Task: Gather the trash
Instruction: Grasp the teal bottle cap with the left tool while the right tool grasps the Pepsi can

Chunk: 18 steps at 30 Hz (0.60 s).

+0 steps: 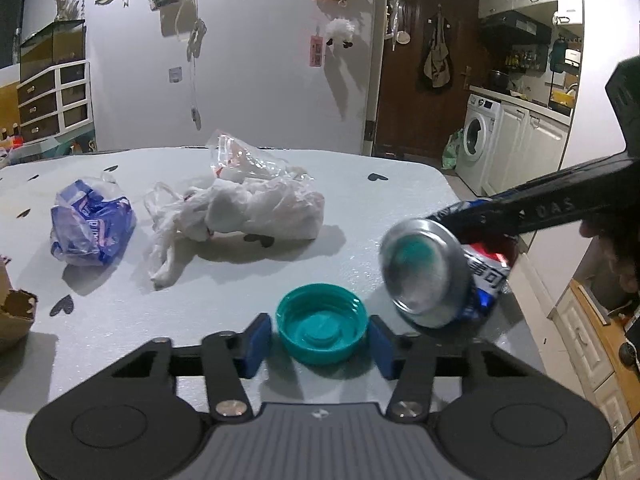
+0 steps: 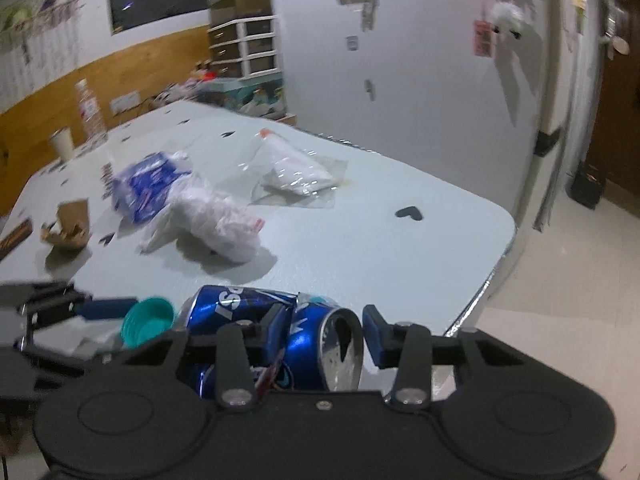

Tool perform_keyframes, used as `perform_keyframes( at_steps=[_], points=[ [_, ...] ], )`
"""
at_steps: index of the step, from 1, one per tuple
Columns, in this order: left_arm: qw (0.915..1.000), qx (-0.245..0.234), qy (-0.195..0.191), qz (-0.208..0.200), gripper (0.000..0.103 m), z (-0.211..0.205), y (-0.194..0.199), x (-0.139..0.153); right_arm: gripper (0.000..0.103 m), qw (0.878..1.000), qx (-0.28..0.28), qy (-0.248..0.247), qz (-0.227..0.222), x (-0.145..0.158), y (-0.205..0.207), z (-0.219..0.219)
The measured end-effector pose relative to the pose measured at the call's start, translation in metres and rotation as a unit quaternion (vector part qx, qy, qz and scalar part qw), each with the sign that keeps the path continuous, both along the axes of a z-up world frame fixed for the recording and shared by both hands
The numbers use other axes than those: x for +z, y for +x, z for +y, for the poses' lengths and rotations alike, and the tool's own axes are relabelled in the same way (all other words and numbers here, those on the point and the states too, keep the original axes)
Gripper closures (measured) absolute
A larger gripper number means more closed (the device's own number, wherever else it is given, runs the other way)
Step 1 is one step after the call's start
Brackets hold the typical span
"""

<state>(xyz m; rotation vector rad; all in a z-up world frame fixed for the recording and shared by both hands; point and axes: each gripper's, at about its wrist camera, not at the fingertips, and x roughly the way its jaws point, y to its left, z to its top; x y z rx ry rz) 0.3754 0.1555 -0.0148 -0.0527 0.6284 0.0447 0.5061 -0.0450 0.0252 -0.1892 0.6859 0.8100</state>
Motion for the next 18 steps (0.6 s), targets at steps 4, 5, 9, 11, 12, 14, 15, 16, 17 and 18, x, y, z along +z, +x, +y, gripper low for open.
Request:
perform_keyframes(
  at_steps=[4,5,9,11,12,14,15,16,17,18],
  points=[
    [1.0000,-0.004,-0.008,-0.001,0.054,0.003,-0.001,0.000,0.062,0.999,0.034,-0.007,0.004,-0.001,-0.004,0.005],
    [0.9999,-0.005,-0.010,-0.001,0.054,0.004,-0.002,0.000,0.062,0.999,0.044,-0.009,0.004,-0.001,-0.006,0.009],
    [0.9998,0.000,-0.019,-0.001,0.054,0.009,-0.003,0.000,0.061,0.998,0.060,-0.022,-0.007,-0.001,-0.015,0.020],
    [0.9998,0.007,-0.019,0.000,0.054,0.012,-0.004,0.000,0.053,0.999,0.045,-0.030,-0.005,0.003,-0.016,0.023],
    [0.9998,0.010,-0.018,0.000,0.054,0.013,-0.003,0.001,0.043,0.999,0.041,-0.030,-0.002,0.006,-0.017,0.023],
    [0.9997,0.015,-0.019,0.002,0.054,0.016,-0.003,0.001,0.030,0.999,0.030,-0.028,0.004,0.014,-0.020,0.023],
    [0.9997,0.018,-0.019,0.002,0.054,0.018,-0.004,0.001,0.024,0.999,0.020,-0.028,0.005,0.018,-0.022,0.023],
    [0.9996,0.021,-0.018,0.002,0.054,0.019,-0.004,0.002,0.017,1.000,0.008,-0.029,0.008,0.021,-0.023,0.024],
    [0.9995,0.026,-0.016,0.003,0.054,0.021,-0.005,0.002,0.013,0.999,-0.006,-0.029,0.012,0.025,-0.024,0.024],
    [0.9995,0.029,-0.015,0.003,0.054,0.022,-0.005,0.002,0.006,0.999,-0.014,-0.028,0.015,0.027,-0.025,0.025]
  ],
)
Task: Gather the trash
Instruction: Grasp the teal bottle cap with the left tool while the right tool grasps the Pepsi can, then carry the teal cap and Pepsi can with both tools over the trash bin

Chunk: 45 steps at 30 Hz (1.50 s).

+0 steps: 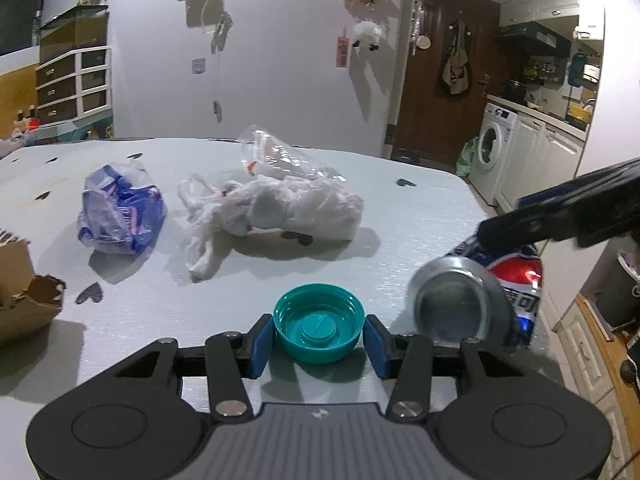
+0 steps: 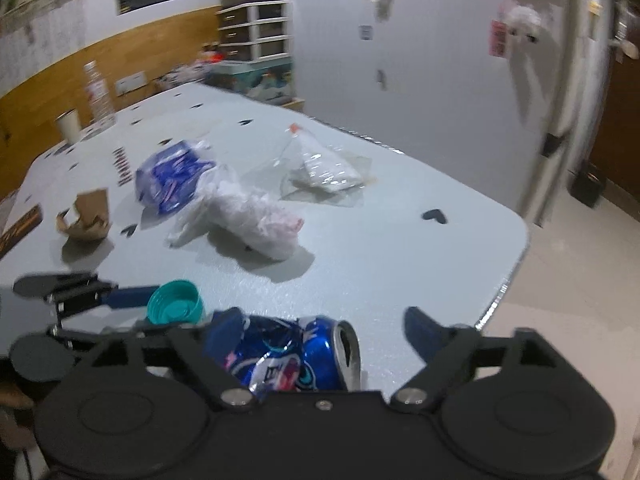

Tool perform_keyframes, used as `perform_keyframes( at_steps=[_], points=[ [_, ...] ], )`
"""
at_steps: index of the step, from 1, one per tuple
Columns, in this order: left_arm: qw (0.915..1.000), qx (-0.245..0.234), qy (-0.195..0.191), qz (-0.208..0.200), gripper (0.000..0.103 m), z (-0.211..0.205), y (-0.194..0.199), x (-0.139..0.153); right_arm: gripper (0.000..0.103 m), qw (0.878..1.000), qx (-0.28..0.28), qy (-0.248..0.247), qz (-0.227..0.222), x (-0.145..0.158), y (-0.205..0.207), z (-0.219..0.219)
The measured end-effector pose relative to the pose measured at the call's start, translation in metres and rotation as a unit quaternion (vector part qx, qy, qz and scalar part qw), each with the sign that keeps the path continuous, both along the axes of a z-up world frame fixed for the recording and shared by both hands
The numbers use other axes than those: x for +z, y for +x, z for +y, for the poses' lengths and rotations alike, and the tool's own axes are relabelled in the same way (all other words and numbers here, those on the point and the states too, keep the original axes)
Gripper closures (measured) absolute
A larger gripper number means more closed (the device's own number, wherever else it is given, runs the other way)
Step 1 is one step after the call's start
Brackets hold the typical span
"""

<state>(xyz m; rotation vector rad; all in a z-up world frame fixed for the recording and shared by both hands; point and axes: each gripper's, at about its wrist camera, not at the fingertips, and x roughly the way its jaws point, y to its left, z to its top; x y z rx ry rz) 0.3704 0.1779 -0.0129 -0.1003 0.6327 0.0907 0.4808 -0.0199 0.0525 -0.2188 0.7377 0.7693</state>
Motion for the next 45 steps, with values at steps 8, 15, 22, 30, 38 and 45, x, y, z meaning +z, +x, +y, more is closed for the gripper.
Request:
perform_keyframes(
  at_steps=[8,15,22,30,38,45],
  points=[
    [0.9999,0.012,-0.002,0.000,0.054,0.009,-0.002,0.000,0.000,0.998,-0.005,-0.058,0.014,0.002,-0.016,0.027],
    [1.0000,0.006,0.002,0.002,0.054,0.009,-0.003,0.000,0.000,0.994,0.015,-0.104,0.030,-0.007,-0.019,0.048],
    [1.0000,0.005,0.002,0.001,0.053,0.008,-0.002,0.000,0.011,0.991,0.017,-0.126,0.041,-0.011,-0.018,0.052],
    [0.9998,0.009,0.017,0.002,0.037,0.004,0.003,-0.002,0.014,0.993,0.027,-0.115,0.024,-0.012,-0.029,0.048],
    [0.9997,0.020,0.015,-0.001,0.053,0.007,0.002,-0.001,0.017,0.996,0.013,-0.089,0.014,-0.012,-0.034,0.038],
    [0.9997,0.020,0.008,-0.016,0.053,0.006,-0.003,0.005,0.019,0.998,0.003,-0.070,0.001,-0.011,-0.040,0.029]
  ],
)
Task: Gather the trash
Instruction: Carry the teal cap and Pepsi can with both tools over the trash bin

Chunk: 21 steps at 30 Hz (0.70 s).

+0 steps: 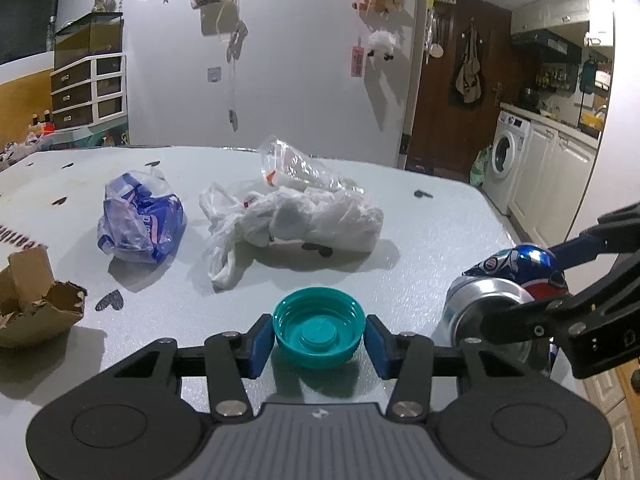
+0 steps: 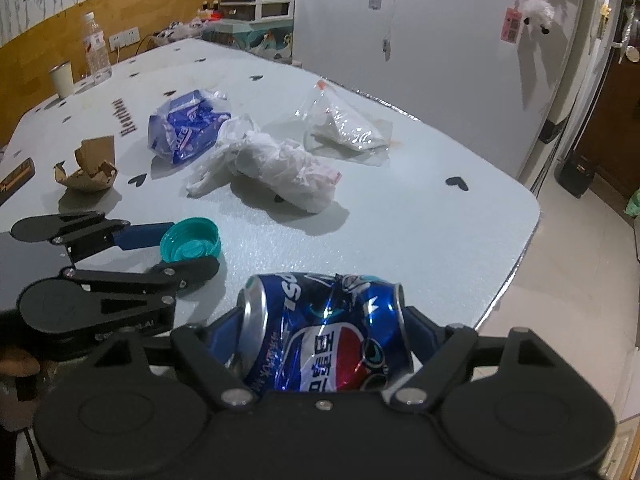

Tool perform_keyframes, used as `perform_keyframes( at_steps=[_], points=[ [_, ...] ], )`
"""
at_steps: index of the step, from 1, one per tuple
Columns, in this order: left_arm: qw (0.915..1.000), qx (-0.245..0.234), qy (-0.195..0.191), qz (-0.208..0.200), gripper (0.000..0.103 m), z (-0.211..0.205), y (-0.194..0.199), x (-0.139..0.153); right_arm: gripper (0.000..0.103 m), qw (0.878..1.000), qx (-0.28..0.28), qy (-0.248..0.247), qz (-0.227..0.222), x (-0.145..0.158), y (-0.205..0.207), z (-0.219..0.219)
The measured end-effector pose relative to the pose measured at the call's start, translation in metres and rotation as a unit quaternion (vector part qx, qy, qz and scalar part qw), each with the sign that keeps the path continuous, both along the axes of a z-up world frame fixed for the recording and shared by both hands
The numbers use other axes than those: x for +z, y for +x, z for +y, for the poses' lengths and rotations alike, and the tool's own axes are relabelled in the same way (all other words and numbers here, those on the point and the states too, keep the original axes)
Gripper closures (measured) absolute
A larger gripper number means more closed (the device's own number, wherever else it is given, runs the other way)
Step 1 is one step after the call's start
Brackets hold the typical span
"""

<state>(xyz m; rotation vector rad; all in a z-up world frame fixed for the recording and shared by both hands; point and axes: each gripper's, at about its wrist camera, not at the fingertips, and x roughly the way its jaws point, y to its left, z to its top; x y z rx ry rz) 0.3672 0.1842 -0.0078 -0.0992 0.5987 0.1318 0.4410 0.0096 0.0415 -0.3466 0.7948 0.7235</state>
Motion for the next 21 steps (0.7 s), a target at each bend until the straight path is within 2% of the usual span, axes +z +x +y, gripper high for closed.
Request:
perform_keyframes(
  at_steps=[8,21],
  points=[
    [0.9996,0.007,-0.016,-0.020,0.053,0.001,-0.006,0.010,0.021,0.999,-0.018,0.021,-0.043,0.011,-0.006,-0.008],
    [0.9997,-0.006,-0.009,-0.022,0.053,-0.024,-0.015,0.021,0.021,0.994,-0.044,0.045,-0.089,0.017,-0.022,-0.040]
  ],
)
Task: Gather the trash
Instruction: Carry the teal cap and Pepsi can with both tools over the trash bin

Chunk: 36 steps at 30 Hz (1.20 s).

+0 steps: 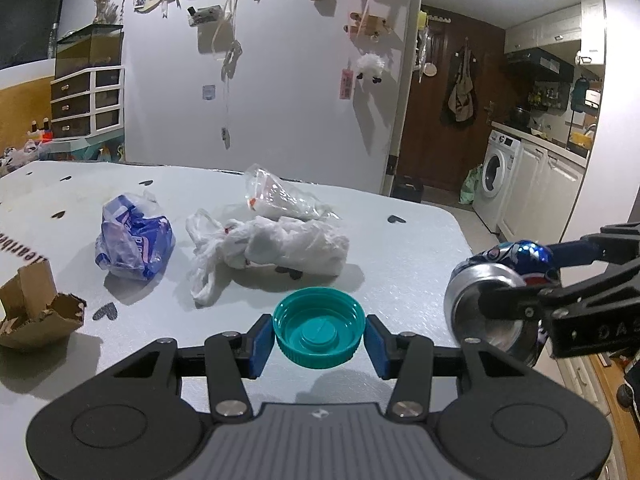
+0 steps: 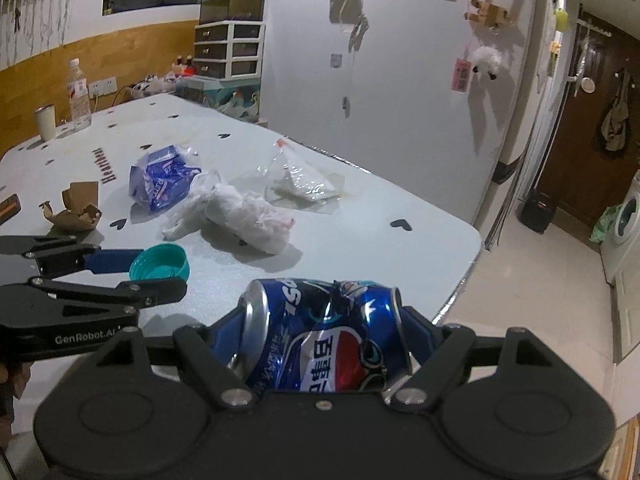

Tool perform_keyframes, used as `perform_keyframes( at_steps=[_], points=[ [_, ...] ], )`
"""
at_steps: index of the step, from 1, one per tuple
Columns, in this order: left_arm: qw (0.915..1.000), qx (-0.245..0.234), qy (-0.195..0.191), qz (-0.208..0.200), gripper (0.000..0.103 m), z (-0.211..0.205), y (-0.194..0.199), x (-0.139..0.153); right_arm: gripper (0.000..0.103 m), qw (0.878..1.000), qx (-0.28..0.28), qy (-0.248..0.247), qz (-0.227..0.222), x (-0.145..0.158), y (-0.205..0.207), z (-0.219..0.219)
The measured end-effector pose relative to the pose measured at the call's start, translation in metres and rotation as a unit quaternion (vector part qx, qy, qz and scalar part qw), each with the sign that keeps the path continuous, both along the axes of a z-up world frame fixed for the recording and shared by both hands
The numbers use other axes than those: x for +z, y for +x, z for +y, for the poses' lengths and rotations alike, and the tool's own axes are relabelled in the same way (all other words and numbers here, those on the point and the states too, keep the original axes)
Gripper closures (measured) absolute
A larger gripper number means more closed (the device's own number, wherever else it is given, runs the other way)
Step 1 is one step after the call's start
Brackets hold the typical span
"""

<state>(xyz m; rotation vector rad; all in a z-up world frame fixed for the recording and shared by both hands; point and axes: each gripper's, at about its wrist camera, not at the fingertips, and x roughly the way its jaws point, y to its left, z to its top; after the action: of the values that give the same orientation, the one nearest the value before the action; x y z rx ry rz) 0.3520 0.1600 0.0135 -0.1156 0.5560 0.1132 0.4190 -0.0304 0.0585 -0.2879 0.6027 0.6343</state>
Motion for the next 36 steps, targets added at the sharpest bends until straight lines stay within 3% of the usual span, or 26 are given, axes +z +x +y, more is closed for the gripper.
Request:
perform_keyframes(
  at_steps=[13,21,27,36],
  points=[
    [1.0000,-0.009,-0.001,-0.001,0.053,-0.036,-0.018,0.011,0.021,0.999,-0.024,0.029,0.003,0.001,-0.020,-0.044],
    [0.9997,0.024,0.004,0.005,0.053,-0.013,-0.040,0.012,0.018,0.996,0.049,0.016,0.067,-0.010,-0.029,-0.013],
    [0.9992,0.037,0.005,0.012,0.053,0.005,-0.051,0.012,0.015,0.986,0.090,-0.046,0.130,-0.005,-0.029,0.023],
    [0.9996,0.024,0.003,0.016,0.053,0.010,-0.053,0.009,0.006,0.967,0.118,-0.179,0.136,-0.017,-0.034,0.048]
  ],
)
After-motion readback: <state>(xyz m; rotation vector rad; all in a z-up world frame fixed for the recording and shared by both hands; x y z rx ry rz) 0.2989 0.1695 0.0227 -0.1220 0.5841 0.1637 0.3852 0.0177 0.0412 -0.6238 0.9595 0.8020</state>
